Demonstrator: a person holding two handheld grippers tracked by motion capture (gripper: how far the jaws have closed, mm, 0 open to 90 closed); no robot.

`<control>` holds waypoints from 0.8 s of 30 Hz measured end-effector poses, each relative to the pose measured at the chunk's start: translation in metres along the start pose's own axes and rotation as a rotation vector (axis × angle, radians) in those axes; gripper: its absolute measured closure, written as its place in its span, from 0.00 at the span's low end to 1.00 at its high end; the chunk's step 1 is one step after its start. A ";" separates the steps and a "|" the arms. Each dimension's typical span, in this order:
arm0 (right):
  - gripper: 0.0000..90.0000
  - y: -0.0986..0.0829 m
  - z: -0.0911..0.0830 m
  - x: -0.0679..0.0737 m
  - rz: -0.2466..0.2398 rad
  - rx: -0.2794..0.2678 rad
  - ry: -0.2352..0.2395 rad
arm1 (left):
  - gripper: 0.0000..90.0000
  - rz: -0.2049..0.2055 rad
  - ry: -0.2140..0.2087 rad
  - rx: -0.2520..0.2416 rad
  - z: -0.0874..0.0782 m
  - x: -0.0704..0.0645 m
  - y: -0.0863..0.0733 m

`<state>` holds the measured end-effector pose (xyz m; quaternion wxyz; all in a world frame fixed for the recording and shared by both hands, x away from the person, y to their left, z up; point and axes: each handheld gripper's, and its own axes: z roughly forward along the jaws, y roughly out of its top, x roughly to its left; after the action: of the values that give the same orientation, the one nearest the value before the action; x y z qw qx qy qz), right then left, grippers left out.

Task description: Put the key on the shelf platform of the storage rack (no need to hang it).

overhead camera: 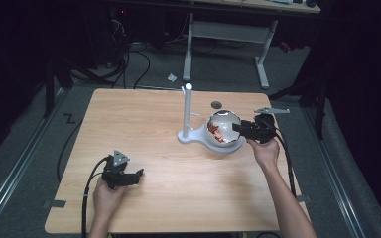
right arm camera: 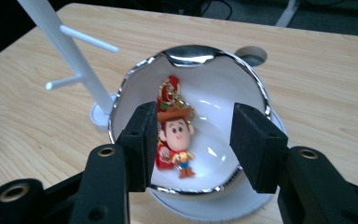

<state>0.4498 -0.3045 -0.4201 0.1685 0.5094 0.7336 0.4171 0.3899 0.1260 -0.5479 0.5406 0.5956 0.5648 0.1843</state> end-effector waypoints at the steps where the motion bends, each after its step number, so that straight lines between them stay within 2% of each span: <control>1: 0.58 -0.001 -0.002 -0.001 0.002 0.002 -0.004 | 0.23 0.000 0.000 0.000 0.000 0.000 0.000; 9: 0.58 -0.002 -0.015 -0.004 -0.004 -0.011 -0.006 | 0.23 0.000 0.000 0.000 0.000 0.000 0.000; 24: 0.58 -0.003 -0.038 0.006 -0.027 -0.038 0.010 | 0.23 0.001 0.001 0.001 0.000 0.000 0.000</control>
<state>0.4200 -0.3161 -0.3987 0.1800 0.4939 0.7334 0.4310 0.3898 0.1261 -0.5479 0.5400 0.5962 0.5647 0.1845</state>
